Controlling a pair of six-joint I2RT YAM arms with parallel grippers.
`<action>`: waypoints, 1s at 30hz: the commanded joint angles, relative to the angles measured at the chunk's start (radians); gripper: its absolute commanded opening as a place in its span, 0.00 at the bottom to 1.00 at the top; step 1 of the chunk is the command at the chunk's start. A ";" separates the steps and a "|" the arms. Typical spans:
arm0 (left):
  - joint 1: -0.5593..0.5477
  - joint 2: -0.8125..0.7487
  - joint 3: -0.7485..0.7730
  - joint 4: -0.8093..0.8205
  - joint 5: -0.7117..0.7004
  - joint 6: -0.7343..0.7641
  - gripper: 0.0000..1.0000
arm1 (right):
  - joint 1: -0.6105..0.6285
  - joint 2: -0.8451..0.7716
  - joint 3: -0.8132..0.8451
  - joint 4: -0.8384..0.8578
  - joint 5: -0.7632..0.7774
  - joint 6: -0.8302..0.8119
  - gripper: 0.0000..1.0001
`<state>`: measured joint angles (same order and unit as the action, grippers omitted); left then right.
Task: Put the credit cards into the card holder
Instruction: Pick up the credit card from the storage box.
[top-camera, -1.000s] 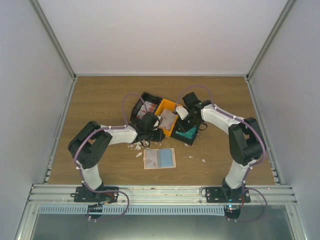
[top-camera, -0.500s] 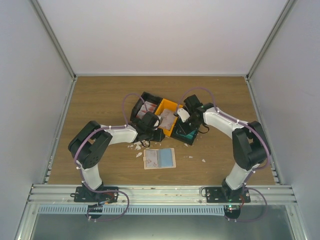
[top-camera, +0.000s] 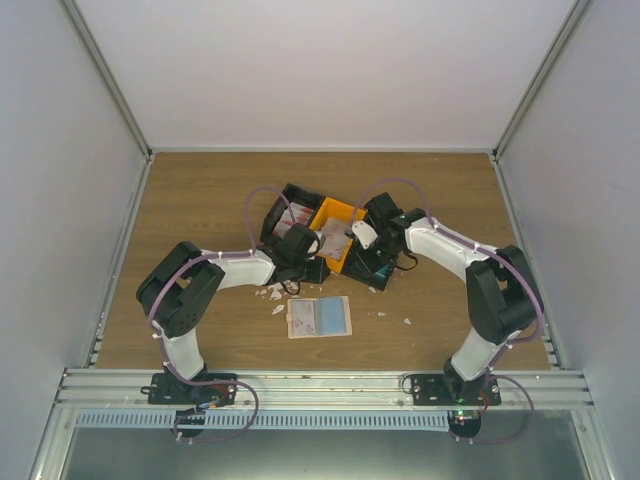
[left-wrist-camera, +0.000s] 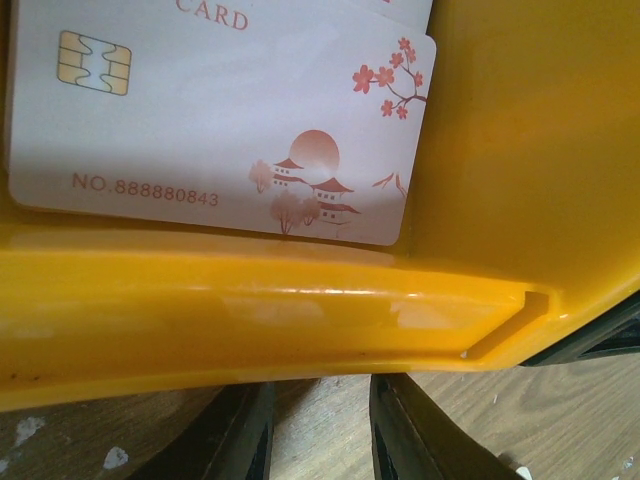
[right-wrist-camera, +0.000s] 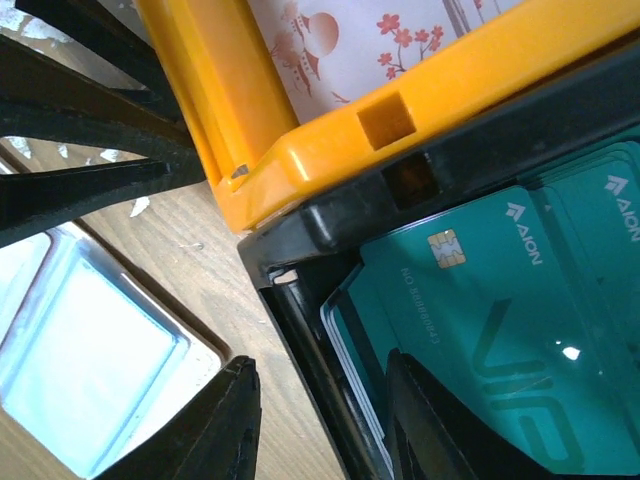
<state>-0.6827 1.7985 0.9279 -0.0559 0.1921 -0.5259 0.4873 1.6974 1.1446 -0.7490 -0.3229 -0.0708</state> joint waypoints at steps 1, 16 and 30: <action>0.008 -0.004 0.026 0.067 -0.006 0.012 0.30 | 0.007 0.018 0.000 -0.001 0.064 0.012 0.35; 0.009 -0.007 0.026 0.065 -0.007 0.011 0.30 | 0.015 0.046 0.020 0.010 0.087 -0.007 0.30; 0.011 -0.076 -0.027 0.133 0.013 0.013 0.32 | 0.018 -0.062 0.047 0.067 0.107 -0.010 0.03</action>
<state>-0.6781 1.7466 0.9031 -0.0109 0.2016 -0.5262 0.4973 1.6901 1.1633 -0.7136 -0.2314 -0.0875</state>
